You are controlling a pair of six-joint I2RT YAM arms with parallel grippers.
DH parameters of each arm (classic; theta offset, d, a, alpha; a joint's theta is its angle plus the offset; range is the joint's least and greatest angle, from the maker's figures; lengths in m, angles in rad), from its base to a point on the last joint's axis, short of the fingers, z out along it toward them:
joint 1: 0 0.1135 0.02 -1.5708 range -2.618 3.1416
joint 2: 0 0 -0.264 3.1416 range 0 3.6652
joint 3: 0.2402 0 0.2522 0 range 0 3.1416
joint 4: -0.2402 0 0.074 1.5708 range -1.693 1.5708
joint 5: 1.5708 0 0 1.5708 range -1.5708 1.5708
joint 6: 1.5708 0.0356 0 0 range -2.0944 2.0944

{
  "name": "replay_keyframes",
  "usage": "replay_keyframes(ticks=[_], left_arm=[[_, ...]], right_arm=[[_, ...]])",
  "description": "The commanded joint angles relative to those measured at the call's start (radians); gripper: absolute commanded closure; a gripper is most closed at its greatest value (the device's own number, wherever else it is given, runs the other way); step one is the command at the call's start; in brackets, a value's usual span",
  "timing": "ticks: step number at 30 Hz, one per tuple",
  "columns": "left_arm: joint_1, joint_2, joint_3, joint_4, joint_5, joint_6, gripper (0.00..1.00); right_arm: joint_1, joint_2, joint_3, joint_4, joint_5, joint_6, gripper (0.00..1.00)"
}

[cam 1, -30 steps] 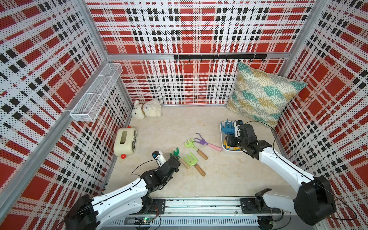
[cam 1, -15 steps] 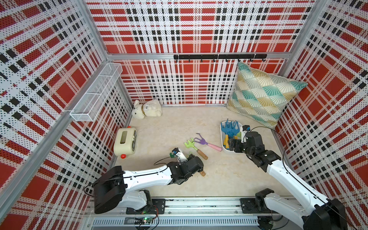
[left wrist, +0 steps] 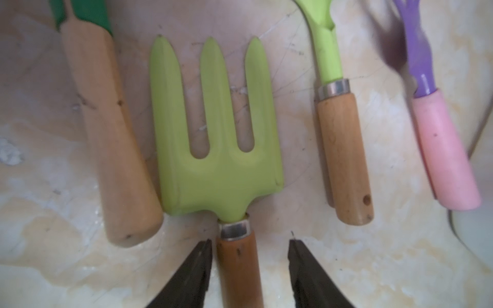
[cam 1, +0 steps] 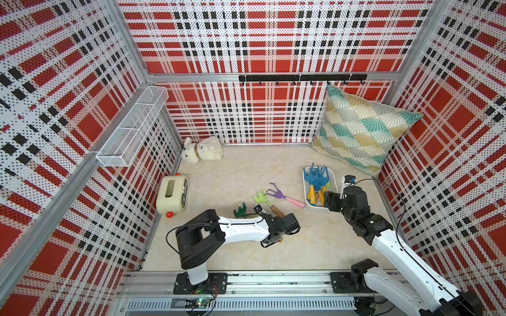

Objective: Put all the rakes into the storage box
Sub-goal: Pick up the rake at the center of the board.

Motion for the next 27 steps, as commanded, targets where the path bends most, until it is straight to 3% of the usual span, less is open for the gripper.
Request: replay_keyframes(ticks=[1, 13, 23, 27], left_arm=[[-0.014, 0.056, 0.069, -0.108, 0.008, 0.0, 0.55], [-0.027, 0.132, 0.16, -0.177, -0.005, 0.006, 1.0], [-0.04, 0.023, 0.273, -0.301, -0.172, 0.035, 1.0], [-0.032, -0.003, 0.363, -0.299, -0.264, 0.141, 1.0]], right_arm=[[-0.009, -0.028, -0.006, 0.019, 0.025, 0.011, 0.14], [-0.011, -0.062, -0.019, 0.022, 0.018, 0.016, 0.15], [-0.011, -0.11, -0.033, 0.015, 0.07, 0.027, 0.14], [-0.011, -0.131, -0.039, 0.01, 0.106, 0.033, 0.11]])
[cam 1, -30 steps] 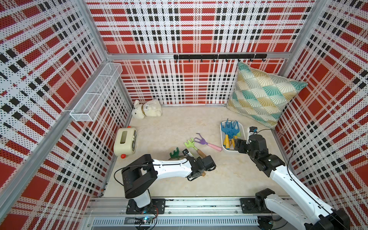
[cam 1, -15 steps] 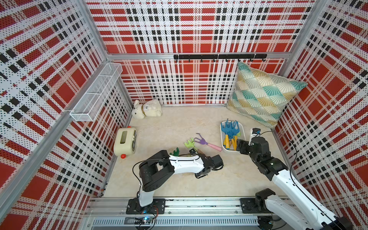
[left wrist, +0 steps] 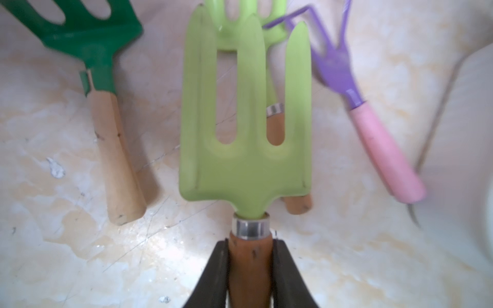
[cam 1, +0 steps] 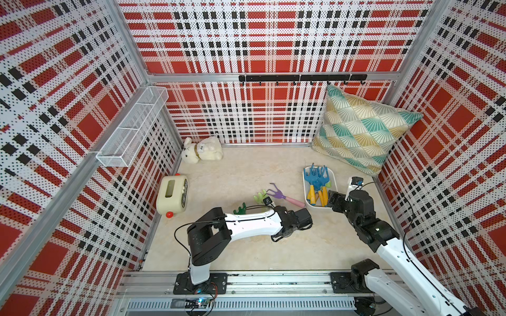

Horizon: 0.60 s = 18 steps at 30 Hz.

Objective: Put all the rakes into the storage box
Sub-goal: Pick up the rake at the center of the board, then place the rake in the storage box.

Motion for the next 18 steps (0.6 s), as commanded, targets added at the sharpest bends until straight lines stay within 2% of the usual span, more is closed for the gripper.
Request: replay_keyframes(ticks=[1, 3, 5, 9, 14, 18], left_arm=[[0.004, -0.039, 0.105, -0.008, -0.137, 0.149, 1.0], [0.022, -0.017, 0.172, 0.038, -0.155, 0.263, 1.0], [0.046, 0.008, 0.222, 0.133, -0.134, 0.398, 1.0], [0.107, 0.053, 0.252, 0.414, 0.028, 0.636, 1.0], [0.163, 0.127, 0.263, 0.683, 0.261, 0.763, 1.0], [0.186, 0.192, 0.291, 0.775, 0.354, 0.8, 1.0]], right_arm=[[-0.01, -0.029, -0.013, 0.005, 0.049, 0.012, 0.1], [-0.01, -0.043, -0.018, 0.005, 0.069, 0.016, 0.0], [-0.01, -0.055, -0.023, 0.006, 0.079, 0.018, 0.0], [-0.01, -0.08, -0.028, -0.001, 0.101, 0.023, 0.0], [-0.01, -0.117, -0.037, -0.005, 0.125, 0.028, 0.0], [-0.01, -0.127, -0.038, -0.005, 0.132, 0.029, 0.0]])
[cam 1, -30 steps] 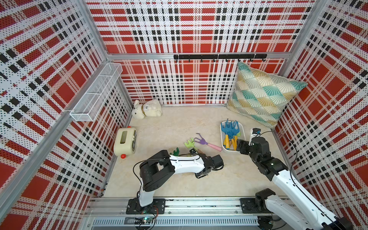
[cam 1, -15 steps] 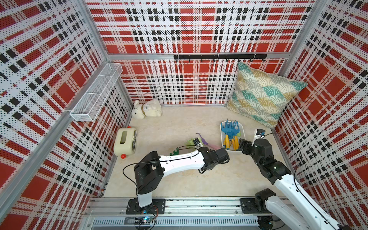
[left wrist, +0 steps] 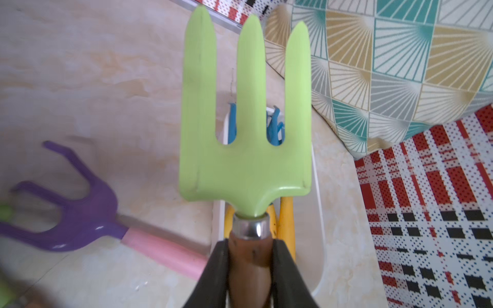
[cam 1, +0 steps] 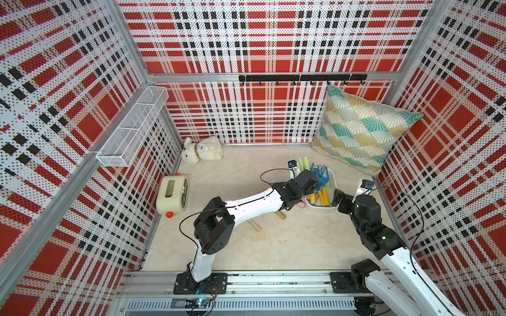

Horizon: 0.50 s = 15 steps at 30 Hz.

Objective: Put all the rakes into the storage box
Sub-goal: Place the rake in the storage box.

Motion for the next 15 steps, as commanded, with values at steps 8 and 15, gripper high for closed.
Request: replay_keyframes(ticks=[8, 15], left_arm=[[0.006, 0.125, 0.045, 0.259, 0.176, 0.097, 1.0], [0.002, 0.182, 0.044, 0.278, 0.173, 0.045, 1.0]], right_arm=[[-0.005, 0.002, -0.01, 0.003, 0.02, 0.009, 0.0], [-0.006, 0.009, -0.011, 0.006, 0.009, 0.008, 0.0]])
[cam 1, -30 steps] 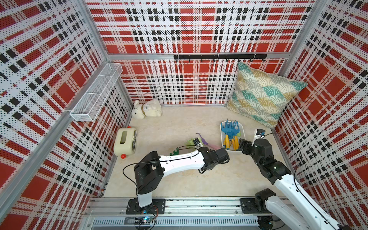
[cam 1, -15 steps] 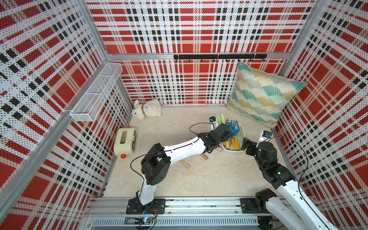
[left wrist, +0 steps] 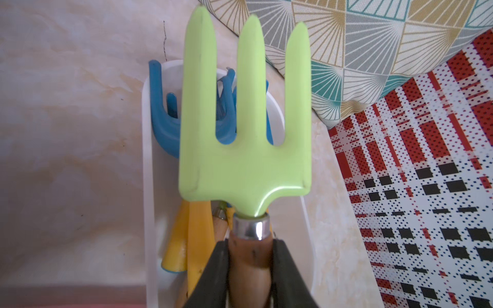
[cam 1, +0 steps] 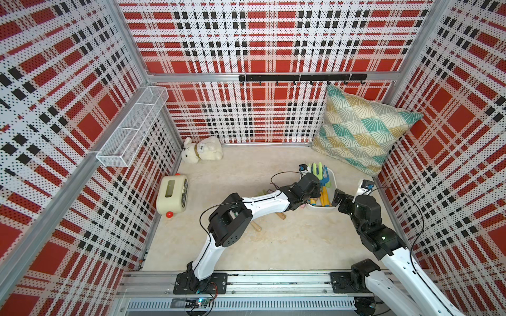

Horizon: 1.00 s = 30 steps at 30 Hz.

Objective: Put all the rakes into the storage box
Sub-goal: Place the rake in the storage box.

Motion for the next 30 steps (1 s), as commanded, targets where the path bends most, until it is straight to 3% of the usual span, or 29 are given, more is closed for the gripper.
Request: replay_keyframes(ticks=[1, 4, 11, 12, 15, 23, 30], left_arm=[[-0.008, 0.033, 0.03, 0.048, 0.007, -0.023, 1.0], [-0.014, 0.047, 0.027, 0.047, 0.012, -0.044, 1.0], [-0.035, 0.01, -0.009, 0.045, -0.009, -0.067, 0.39], [-0.035, 0.002, -0.011, 0.043, -0.011, -0.067, 0.34], [-0.035, -0.032, -0.029, 0.039, -0.014, -0.068, 0.29], [-0.035, -0.221, -0.205, 0.062, -0.065, -0.05, 0.26], [-0.029, -0.446, -0.433, 0.062, -0.154, -0.025, 0.23]], right_arm=[[-0.006, 0.004, -0.008, 0.006, 0.005, 0.006, 0.0], [-0.006, 0.008, -0.007, 0.007, -0.002, 0.004, 0.0], [-0.006, 0.012, -0.009, 0.011, -0.013, 0.003, 0.0], [-0.006, 0.013, -0.007, 0.012, -0.013, 0.003, 0.0], [-0.006, 0.017, -0.009, 0.014, -0.015, 0.003, 0.0], [-0.006, 0.03, -0.011, 0.025, -0.051, -0.008, 0.0], [-0.006, 0.088, 0.018, 0.034, -0.192, -0.054, 0.0]])
